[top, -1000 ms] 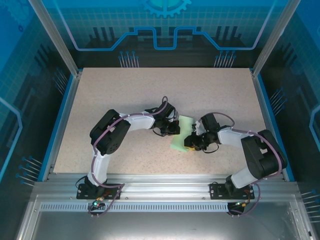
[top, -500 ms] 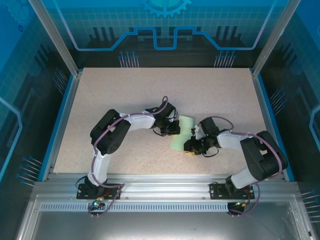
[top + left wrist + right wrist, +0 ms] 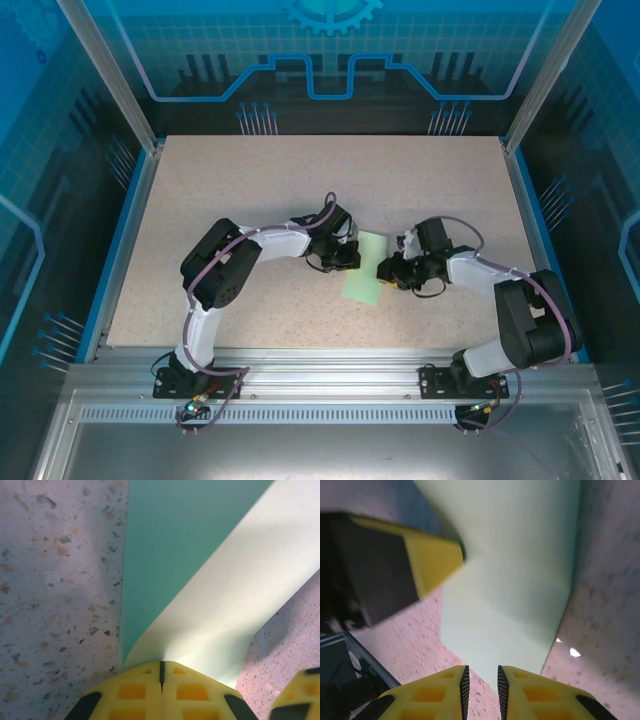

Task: Fold a paper plane with a square sheet of paper (pick it up from the middle)
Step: Fold the square sheet of paper in half at the center of the table.

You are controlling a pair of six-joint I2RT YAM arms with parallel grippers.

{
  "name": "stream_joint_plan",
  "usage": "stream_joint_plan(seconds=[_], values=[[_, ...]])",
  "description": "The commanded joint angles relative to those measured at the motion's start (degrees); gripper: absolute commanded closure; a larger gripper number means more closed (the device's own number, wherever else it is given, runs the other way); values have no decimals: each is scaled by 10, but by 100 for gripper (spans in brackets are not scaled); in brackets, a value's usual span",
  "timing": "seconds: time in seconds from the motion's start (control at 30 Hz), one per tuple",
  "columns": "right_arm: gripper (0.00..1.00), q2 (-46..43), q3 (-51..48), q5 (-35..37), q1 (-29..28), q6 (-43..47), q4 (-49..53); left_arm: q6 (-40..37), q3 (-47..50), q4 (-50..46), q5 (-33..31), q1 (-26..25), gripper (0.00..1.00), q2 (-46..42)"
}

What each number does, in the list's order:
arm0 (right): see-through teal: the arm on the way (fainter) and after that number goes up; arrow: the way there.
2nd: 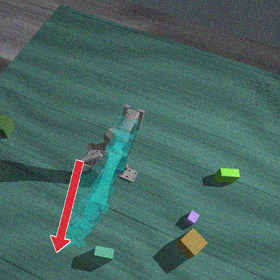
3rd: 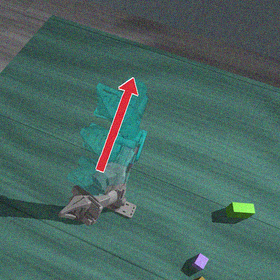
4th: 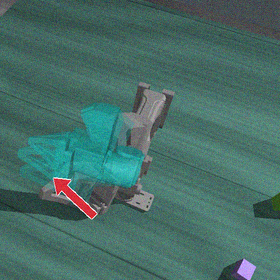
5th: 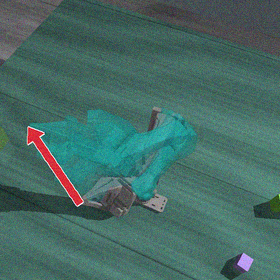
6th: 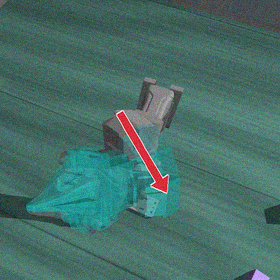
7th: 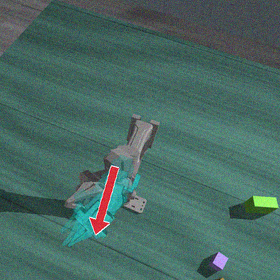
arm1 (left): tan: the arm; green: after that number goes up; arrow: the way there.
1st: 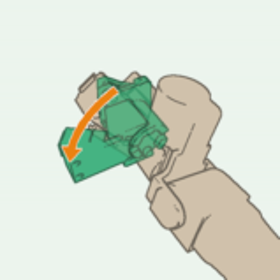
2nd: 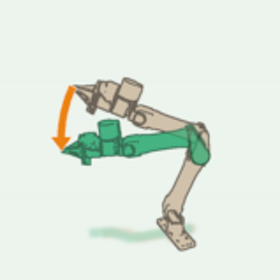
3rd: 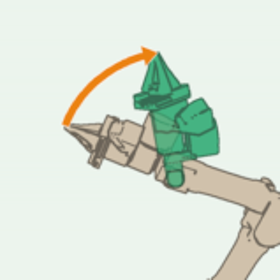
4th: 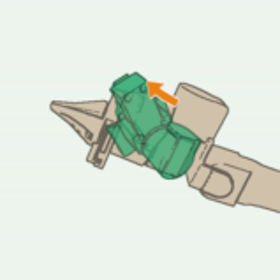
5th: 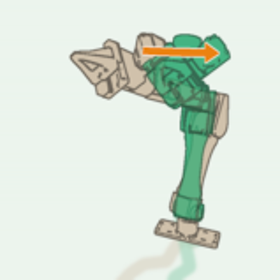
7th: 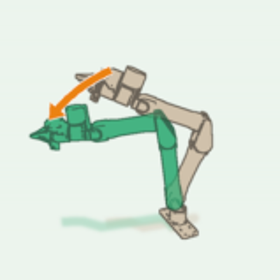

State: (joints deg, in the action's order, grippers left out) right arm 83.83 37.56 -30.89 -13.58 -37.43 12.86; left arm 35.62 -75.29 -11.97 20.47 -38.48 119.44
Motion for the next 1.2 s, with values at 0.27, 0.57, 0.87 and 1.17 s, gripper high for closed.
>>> stream_joint_plan(seconds=[0.27, 0.57, 0.87, 1.17], values=[[74, 99, 81, 7, 32, 27, -12, -15, 4, -56, 0, -8, 100, 34], [73, 170, 74, 27, 49, 39, -10, -19, 3, -60, -1, -8, 100, 38], [72, 96, 118, -14, 57, 38, 23, -22, 2, -67, -5, -7, 100, 39], [71, 170, 152, -26, 76, 49, 11, -21, -1, -68, -4, -8, 100, 39]])
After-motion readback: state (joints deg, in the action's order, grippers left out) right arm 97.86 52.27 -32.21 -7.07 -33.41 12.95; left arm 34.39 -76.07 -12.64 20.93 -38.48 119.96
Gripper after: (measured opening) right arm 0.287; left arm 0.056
